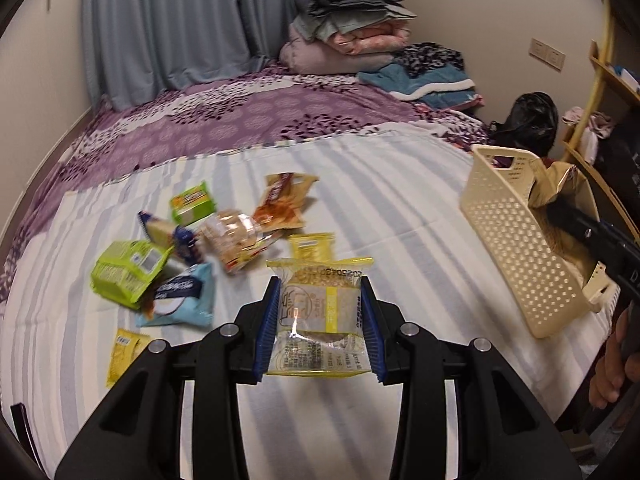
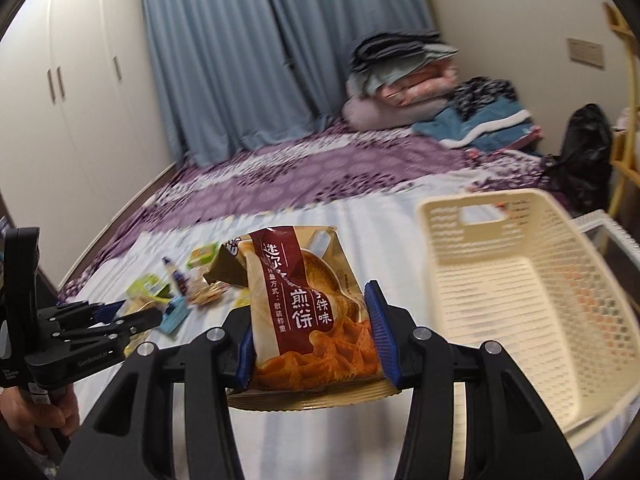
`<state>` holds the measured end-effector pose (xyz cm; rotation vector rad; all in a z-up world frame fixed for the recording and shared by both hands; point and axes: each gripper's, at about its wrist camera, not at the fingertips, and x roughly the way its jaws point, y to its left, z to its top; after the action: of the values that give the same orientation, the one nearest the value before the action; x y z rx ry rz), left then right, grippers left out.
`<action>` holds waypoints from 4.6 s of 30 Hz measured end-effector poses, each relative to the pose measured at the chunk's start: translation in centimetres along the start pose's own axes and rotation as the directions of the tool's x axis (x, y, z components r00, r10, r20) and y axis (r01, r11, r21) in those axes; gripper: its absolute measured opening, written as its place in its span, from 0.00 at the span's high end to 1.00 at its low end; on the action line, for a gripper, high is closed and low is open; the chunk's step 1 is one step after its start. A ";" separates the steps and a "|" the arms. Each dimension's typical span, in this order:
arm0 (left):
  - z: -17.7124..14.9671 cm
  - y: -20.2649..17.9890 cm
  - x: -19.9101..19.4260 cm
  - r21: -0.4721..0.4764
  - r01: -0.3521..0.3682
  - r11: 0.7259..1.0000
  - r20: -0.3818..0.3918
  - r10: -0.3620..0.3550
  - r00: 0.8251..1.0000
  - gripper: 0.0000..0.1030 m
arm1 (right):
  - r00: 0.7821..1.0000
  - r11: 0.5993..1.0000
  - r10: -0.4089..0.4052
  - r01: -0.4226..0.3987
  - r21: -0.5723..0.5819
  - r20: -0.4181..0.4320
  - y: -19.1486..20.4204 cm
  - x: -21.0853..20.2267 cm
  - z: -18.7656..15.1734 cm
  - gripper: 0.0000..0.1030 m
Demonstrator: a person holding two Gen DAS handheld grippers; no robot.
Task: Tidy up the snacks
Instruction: 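Carry both packets into the cream basket and open both tools to drop them, then move both open tools back over the remaining snacks on the bed, then grasp a yellow sachet with the left tool while the right tool grasps another yellow sachet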
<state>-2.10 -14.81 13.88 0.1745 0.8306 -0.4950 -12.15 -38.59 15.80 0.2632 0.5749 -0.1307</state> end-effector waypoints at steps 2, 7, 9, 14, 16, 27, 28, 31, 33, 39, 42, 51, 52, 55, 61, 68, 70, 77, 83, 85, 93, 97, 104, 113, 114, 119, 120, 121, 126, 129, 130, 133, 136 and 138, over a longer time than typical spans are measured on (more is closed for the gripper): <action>0.4 -1.5 0.0 0.022 0.020 1.000 0.001 -0.020 1.000 0.62 | 0.998 0.999 -0.050 0.050 0.019 0.029 -1.9 -1.0 0.3 0.54; 1.8 -5.6 0.3 0.092 0.067 0.993 0.007 -0.068 0.998 0.62 | 0.983 0.981 -0.176 0.171 0.088 0.050 -6.7 -2.2 0.0 0.54; 2.1 -6.8 0.5 0.116 0.083 0.990 0.006 -0.085 0.996 0.62 | 0.975 0.970 -0.219 0.214 0.117 0.032 -8.5 -2.0 -0.3 0.52; 2.9 -10.4 0.8 0.173 0.129 0.976 -0.002 -0.130 0.991 0.62 | 0.959 0.937 -0.281 0.271 0.222 0.017 -12.0 -2.3 -1.3 0.35; 3.2 -11.5 1.0 0.189 0.149 0.971 -0.010 -0.150 0.989 0.62 | 0.955 0.931 -0.295 0.282 0.234 0.020 -12.7 -2.5 -1.6 0.35; 4.5 -19.3 1.6 0.289 0.291 0.912 -0.056 -0.287 0.956 0.62 | 0.943 0.919 -0.326 0.301 0.255 0.064 -14.2 -4.8 -2.4 0.35; 4.5 -20.2 1.7 0.300 0.306 0.903 -0.062 -0.302 0.951 0.62 | 0.942 0.917 -0.329 0.302 0.261 0.065 -14.4 -4.9 -2.4 0.35; 4.5 -22.5 1.8 0.329 0.346 0.879 -0.079 -0.339 0.937 0.62 | 0.939 0.912 -0.337 0.308 0.271 0.065 -14.7 -5.2 -2.5 0.35; 4.5 -23.8 2.0 0.337 0.386 0.859 -0.102 -0.375 0.922 0.61 | 0.937 0.908 -0.344 0.314 0.277 0.066 -14.9 -5.4 -2.5 0.35; 4.5 -24.0 1.7 0.290 0.462 0.838 -0.089 -0.457 0.885 0.11 | 0.925 0.893 -0.372 0.335 0.301 0.074 -15.5 -6.0 -2.6 0.30; 4.7 -22.9 1.9 0.271 0.431 0.861 -0.080 -0.426 0.901 0.11 | 0.922 0.890 -0.378 0.339 0.304 0.078 -15.6 -6.1 -2.5 0.30; 5.2 -19.3 1.8 0.215 0.343 0.914 -0.026 -0.346 0.938 0.11 | 0.933 0.907 -0.349 0.314 0.279 0.084 -14.1 -5.5 -1.9 0.24; 5.2 -19.0 1.7 0.216 0.333 0.918 -0.019 -0.336 0.942 0.10 | 0.934 0.910 -0.346 0.311 0.275 0.086 -13.9 -5.4 -1.9 0.22; 5.1 -17.9 1.4 0.203 0.313 0.928 -0.006 -0.318 0.948 0.05 | 0.937 0.917 -0.338 0.306 0.257 0.092 -13.1 -5.3 -1.7 0.18; 4.8 -15.0 0.9 0.154 0.275 0.949 0.015 -0.280 0.960 0.05 | 0.947 0.935 -0.306 0.279 0.217 0.102 -11.1 -4.8 -1.1 0.16; 4.4 -10.8 0.3 0.081 0.224 0.971 0.045 -0.228 0.973 0.05 | 0.957 0.956 -0.265 0.246 0.159 0.114 -8.0 -4.2 -0.5 0.12; 4.1 -9.6 0.2 0.059 0.204 0.977 0.054 -0.207 0.977 0.05 | 0.962 0.962 -0.251 0.234 0.142 0.109 -7.1 -3.8 -0.3 0.11; 3.0 -4.6 0.0 -0.029 0.118 0.993 0.052 -0.117 0.992 0.04 | 0.975 0.979 -0.193 0.185 0.079 0.109 -3.3 -2.8 0.0 0.08; 1.8 -0.3 0.0 -0.099 0.070 0.993 0.033 -0.067 0.997 0.04 | 0.986 0.990 -0.139 0.139 0.015 0.086 0.0 -1.5 0.0 0.08; 1.3 1.1 0.0 -0.120 0.052 0.991 0.020 -0.050 0.999 0.04 | 0.989 0.992 -0.123 0.124 -0.006 0.076 0.9 -1.0 0.0 0.08; -0.9 6.5 0.1 -0.195 -0.016 0.981 -0.013 0.014 1.000 0.04 | 0.998 0.995 -0.056 0.057 -0.080 0.007 4.9 1.1 -0.8 0.08; -2.3 9.3 0.3 -0.238 -0.053 0.970 -0.035 0.046 0.998 0.04 | 0.999 0.992 -0.033 0.029 -0.123 -0.030 6.9 2.0 -1.2 0.08; -5.0 14.0 0.9 -0.306 -0.137 0.942 -0.092 0.114 0.989 0.04 | 0.995 0.989 0.002 -0.017 -0.148 -0.099 8.9 3.6 -2.4 0.08; -8.0 18.5 2.7 -0.272 -0.211 0.939 -0.122 0.184 0.975 0.04 | 0.982 0.982 0.040 -0.073 -0.177 -0.183 10.9 5.4 -3.7 0.08; -8.3 18.9 3.2 -0.255 -0.219 0.942 -0.132 0.191 0.973 0.04 | 0.981 0.980 0.042 -0.078 -0.184 -0.191 11.3 5.6 -3.9 0.08; -9.6 20.9 5.1 -0.248 -0.231 0.941 -0.179 0.190 0.965 0.09 | 0.973 0.980 0.046 -0.088 -0.177 -0.228 11.8 6.5 -4.4 0.08; -9.8 21.1 5.4 -0.252 -0.229 0.940 -0.187 0.185 0.965 0.11 | 0.971 0.981 0.046 -0.089 -0.175 -0.233 11.9 6.6 -4.4 0.08; -10.1 21.4 5.6 -0.254 -0.226 0.940 -0.194 0.180 0.964 0.13 | 0.970 0.980 0.047 -0.090 -0.175 -0.238 12.0 6.7 -4.5 0.08; -10.6 21.9 6.6 -0.245 -0.229 0.942 -0.217 0.177 0.960 0.25 | 0.966 0.978 0.045 -0.095 -0.188 -0.254 12.7 7.4 -4.8 0.08; -10.5 21.8 6.7 -0.228 -0.239 0.944 -0.214 0.190 0.958 0.32 | 0.962 0.977 0.045 -0.098 -0.189 -0.270 12.9 7.9 -5.1 0.08; -10.5 21.9 6.7 -0.226 -0.243 0.943 -0.213 0.196 0.957 0.36 | 0.960 0.977 0.045 -0.099 -0.186 -0.276 13.0 8.1 -5.2 0.08; -10.5 22.0 6.5 -0.230 -0.264 0.937 -0.203 0.219 0.954 0.53 | 0.957 0.978 0.038 -0.095 -0.186 -0.288 13.2 9.0 -5.5 0.08; -10.6 22.5 6.1 -0.261 -0.258 0.930 -0.191 0.213 0.958 0.55 | 0.955 0.977 0.030 -0.090 -0.191 -0.295 13.3 9.9 -5.5 0.08; -10.6 22.5 5.7 -0.274 -0.256 0.927 -0.179 0.212 0.961 0.55 | 0.953 0.978 0.031 -0.091 -0.187 -0.302 13.5 10.8 -5.5 0.08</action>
<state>5.04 6.45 1.64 0.0334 1.0026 -0.1290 -3.38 -24.63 8.22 0.1051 0.8738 0.0292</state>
